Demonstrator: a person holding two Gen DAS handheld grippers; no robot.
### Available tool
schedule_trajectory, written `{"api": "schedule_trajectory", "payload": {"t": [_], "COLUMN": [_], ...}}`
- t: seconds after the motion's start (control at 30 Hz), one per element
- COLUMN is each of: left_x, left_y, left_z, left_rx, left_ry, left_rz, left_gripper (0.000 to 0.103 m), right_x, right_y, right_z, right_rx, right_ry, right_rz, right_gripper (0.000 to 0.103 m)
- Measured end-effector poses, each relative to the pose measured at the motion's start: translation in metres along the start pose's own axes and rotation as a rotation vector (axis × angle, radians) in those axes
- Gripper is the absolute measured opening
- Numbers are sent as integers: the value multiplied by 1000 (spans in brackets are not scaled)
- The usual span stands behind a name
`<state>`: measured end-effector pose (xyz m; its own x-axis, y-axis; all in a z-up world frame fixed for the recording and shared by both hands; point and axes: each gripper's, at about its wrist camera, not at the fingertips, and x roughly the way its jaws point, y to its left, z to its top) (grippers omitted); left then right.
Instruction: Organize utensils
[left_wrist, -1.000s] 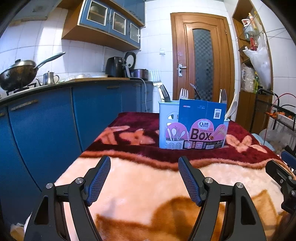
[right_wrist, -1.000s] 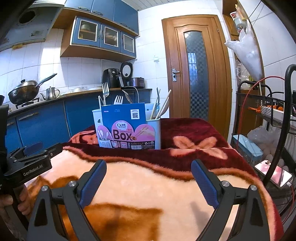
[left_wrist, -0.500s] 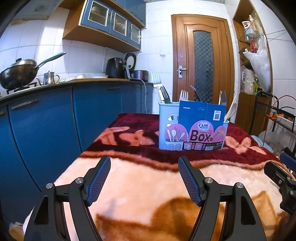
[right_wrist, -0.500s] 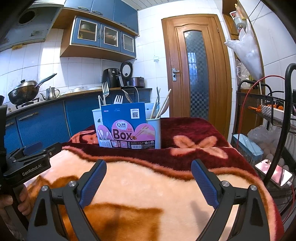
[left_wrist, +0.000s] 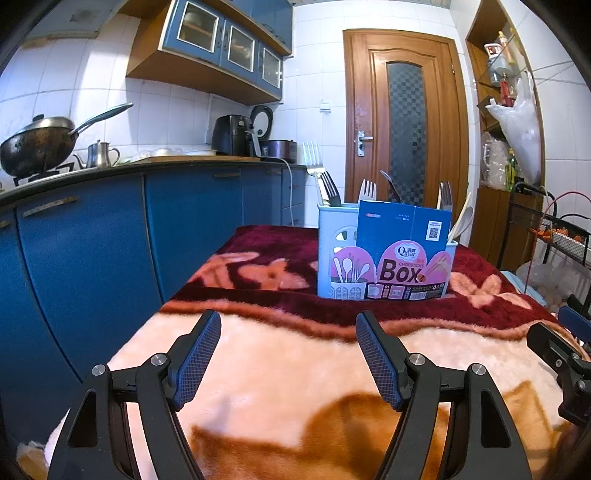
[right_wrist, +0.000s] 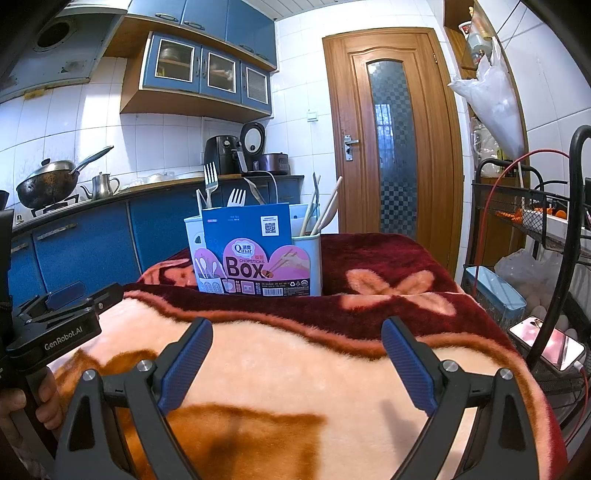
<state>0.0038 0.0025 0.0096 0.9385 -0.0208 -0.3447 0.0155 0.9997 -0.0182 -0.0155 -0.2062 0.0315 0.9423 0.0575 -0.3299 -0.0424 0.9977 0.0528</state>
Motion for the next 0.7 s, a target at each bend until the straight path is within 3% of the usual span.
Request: {"api": "schedule_trajectory", "payload": {"t": [0.7], "left_x": [-1], "left_y": [1], "left_z": [0], "left_rx": [0], "left_ry": [-5], "left_rz": [2], "left_gripper": [77], "right_x": [0], "right_y": [1], "right_z": [0], "right_rx": [1], "right_ry": [1], "right_rz": [-1], "right_gripper": [95]}}
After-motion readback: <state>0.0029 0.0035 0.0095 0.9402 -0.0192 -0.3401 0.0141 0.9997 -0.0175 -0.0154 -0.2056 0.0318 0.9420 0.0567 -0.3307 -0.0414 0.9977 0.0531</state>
